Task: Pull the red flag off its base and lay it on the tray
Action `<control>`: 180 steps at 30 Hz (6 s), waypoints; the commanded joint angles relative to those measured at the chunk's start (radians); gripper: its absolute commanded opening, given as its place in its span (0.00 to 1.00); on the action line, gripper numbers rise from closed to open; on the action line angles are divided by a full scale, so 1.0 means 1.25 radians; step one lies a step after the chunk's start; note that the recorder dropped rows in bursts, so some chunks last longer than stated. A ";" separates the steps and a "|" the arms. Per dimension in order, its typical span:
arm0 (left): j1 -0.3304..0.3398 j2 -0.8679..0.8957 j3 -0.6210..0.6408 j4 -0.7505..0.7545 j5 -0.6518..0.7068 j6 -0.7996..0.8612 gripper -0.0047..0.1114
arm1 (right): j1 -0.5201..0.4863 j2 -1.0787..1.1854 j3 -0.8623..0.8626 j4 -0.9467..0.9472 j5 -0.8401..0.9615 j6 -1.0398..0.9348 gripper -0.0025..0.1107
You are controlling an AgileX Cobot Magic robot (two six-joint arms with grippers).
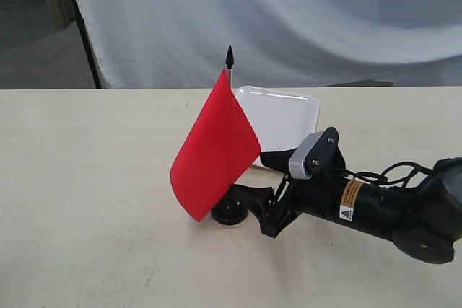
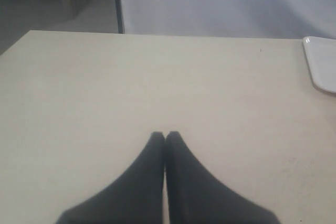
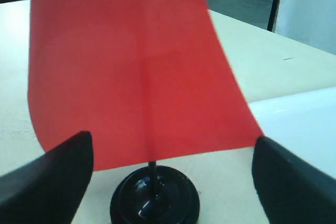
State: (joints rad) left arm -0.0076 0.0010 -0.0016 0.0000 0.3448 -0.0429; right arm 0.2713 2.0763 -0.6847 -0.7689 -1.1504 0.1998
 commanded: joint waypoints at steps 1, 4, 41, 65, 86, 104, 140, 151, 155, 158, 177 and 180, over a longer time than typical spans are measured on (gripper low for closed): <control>-0.008 -0.001 0.001 0.000 -0.002 0.001 0.04 | 0.001 0.021 -0.042 -0.022 -0.015 0.066 0.70; -0.008 -0.001 0.001 0.000 -0.002 0.001 0.04 | 0.002 0.048 -0.089 -0.070 -0.017 0.124 0.75; -0.008 -0.001 0.001 0.000 -0.002 0.001 0.04 | 0.073 0.044 -0.163 -0.040 -0.016 0.199 0.02; -0.008 -0.001 0.001 0.000 -0.002 0.001 0.04 | -0.074 0.162 -0.658 -0.632 0.379 1.525 0.02; -0.008 -0.001 0.001 0.000 -0.002 0.001 0.04 | -0.106 0.241 -0.670 -0.600 0.377 1.521 0.58; -0.008 -0.001 0.001 0.000 -0.002 0.001 0.04 | -0.150 0.121 -0.670 -0.780 0.209 1.521 0.39; -0.008 -0.001 0.001 0.000 -0.002 0.001 0.04 | -0.237 -0.631 -0.193 0.522 1.520 -0.050 0.02; -0.008 -0.001 0.001 0.000 -0.002 0.001 0.04 | -0.335 -1.110 0.136 0.524 1.265 0.024 0.02; -0.008 -0.001 0.001 0.000 -0.002 0.001 0.04 | -0.335 -1.294 0.206 0.524 1.193 0.053 0.02; -0.008 -0.001 0.001 0.000 -0.002 0.001 0.04 | -0.324 -1.431 0.249 0.524 1.156 0.053 0.02; -0.008 -0.001 0.001 0.000 -0.002 0.001 0.04 | -0.232 -1.661 0.262 0.504 1.130 0.031 0.02; -0.008 -0.001 0.001 0.000 -0.002 0.001 0.04 | -0.232 -1.661 0.262 0.504 1.145 0.046 0.02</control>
State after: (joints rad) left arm -0.0076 0.0010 -0.0016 0.0000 0.3448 -0.0429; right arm -0.0209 0.0058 -0.3517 -0.1287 0.2717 0.2462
